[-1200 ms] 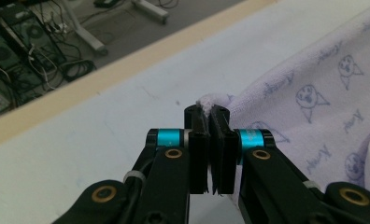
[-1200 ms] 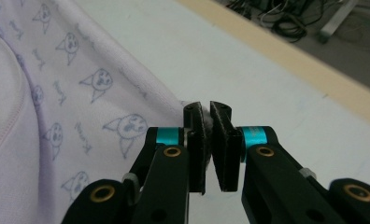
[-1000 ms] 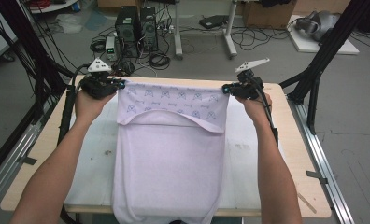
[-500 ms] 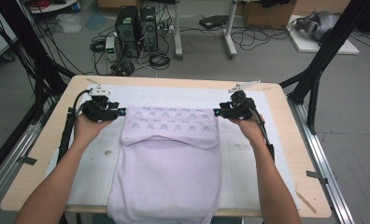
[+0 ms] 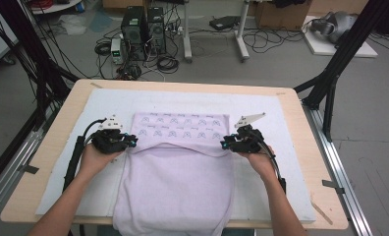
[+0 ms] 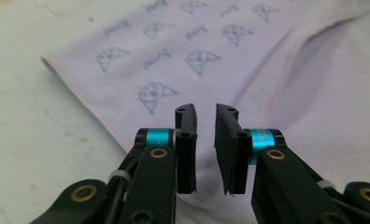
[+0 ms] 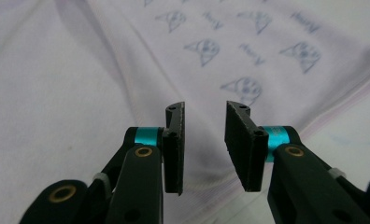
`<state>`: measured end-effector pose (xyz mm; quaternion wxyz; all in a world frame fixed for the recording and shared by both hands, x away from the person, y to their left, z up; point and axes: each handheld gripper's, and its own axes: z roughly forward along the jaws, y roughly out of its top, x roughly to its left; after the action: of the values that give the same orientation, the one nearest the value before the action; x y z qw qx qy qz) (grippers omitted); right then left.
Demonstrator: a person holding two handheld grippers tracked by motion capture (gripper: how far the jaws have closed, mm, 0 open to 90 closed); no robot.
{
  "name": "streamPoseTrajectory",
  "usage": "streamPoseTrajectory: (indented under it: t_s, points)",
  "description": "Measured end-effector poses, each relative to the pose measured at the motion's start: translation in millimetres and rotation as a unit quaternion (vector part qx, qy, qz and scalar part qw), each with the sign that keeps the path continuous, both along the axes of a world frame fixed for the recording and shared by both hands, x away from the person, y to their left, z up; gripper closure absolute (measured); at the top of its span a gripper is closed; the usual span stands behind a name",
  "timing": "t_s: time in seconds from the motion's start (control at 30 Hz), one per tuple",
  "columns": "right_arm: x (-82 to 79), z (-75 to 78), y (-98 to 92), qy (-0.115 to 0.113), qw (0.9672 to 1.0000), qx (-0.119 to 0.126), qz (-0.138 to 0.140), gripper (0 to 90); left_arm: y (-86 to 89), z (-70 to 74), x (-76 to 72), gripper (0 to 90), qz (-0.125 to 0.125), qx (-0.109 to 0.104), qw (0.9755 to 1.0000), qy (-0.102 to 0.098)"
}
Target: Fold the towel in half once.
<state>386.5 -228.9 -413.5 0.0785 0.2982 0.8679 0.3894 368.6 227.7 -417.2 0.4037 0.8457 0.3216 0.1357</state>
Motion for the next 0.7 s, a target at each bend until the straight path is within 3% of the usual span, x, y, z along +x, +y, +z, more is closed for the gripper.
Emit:
streamPoseTrajectory:
  t_s: [0.03,0.13,0.23,0.3,0.43,0.57,0.63,0.7]
  points:
    - [-1.8,-2.8,0.4,0.004,1.0,-0.005,0.001,68.3,-1.3,-1.7,-1.7,76.4,-0.005,0.009,0.9999,0.004]
    - [-7.1,-12.7,-1.6,0.012,0.9998,-0.016,0.0,67.9,-1.3,-5.6,-5.7,72.7,-0.007,0.008,0.9999,0.008]
    - [-8.9,-14.9,-3.7,0.016,0.9993,-0.035,-0.003,68.1,1.8,-14.1,-7.4,71.2,-0.006,0.032,0.9993,0.019]
    - [-9.5,-14.8,-5.7,0.015,0.9989,-0.044,-0.005,68.8,5.9,-17.9,-9.4,71.2,-0.002,0.031,0.9992,0.025]
    - [-10.8,-16.0,-9.4,0.017,0.9979,-0.062,-0.007,69.0,13.0,-13.6,-11.8,70.5,0.005,0.011,0.9998,0.016]
    - [-15.1,-9.4,-9.3,0.002,0.9989,-0.047,-0.003,68.2,18.3,-6.6,-11.9,70.2,0.015,-0.02,0.9997,0.004]
    - [-15.1,-6.8,-6.9,-0.007,0.9994,-0.033,0.001,67.0,17.6,-8.1,-11.1,69.7,0.013,-0.018,0.9997,0.007]
    - [-13.3,-8.1,-4.0,-0.007,0.9994,-0.032,0.003,64.7,13.1,-13.5,-9.1,67.4,0.006,0.0,0.9998,0.017]
